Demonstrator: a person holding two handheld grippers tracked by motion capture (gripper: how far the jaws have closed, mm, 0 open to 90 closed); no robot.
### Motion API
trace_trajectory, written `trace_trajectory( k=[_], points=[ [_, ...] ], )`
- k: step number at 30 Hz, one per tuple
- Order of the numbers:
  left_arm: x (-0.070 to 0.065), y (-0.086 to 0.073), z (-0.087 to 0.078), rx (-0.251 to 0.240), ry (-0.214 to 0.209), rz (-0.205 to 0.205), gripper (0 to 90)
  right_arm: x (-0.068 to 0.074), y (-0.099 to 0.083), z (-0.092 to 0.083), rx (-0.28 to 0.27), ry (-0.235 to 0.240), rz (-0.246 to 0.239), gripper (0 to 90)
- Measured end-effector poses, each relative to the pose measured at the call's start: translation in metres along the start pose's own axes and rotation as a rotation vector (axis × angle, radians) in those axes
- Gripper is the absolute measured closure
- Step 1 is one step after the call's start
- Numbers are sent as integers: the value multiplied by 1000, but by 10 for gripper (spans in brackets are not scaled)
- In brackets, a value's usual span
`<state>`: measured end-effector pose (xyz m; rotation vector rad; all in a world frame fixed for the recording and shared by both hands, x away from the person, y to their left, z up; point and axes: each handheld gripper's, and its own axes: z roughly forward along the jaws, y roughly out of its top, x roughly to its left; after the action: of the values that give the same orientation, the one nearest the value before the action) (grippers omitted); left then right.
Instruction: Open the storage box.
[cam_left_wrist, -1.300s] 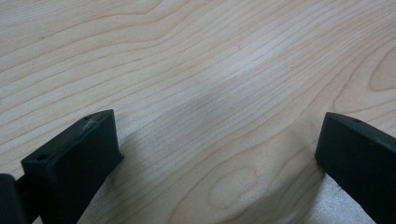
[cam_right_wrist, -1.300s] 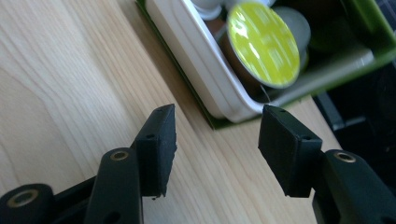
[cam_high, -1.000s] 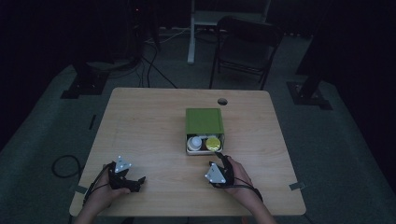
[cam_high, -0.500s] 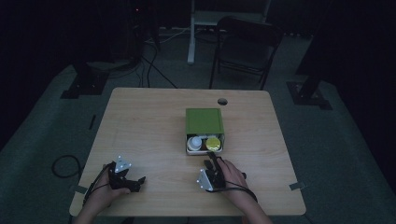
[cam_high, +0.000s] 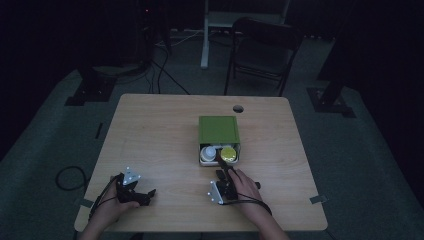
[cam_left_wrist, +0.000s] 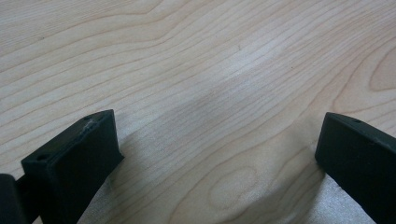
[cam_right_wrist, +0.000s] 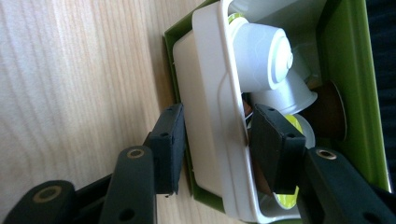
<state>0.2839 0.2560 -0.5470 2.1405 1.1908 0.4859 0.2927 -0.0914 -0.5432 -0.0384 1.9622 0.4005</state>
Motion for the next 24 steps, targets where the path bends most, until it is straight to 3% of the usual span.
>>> trace_trajectory(
  k=[24],
  points=[
    [0, 0, 0, 0, 0, 0, 0, 3, 8, 21, 58, -51, -61, 654]
  ],
)
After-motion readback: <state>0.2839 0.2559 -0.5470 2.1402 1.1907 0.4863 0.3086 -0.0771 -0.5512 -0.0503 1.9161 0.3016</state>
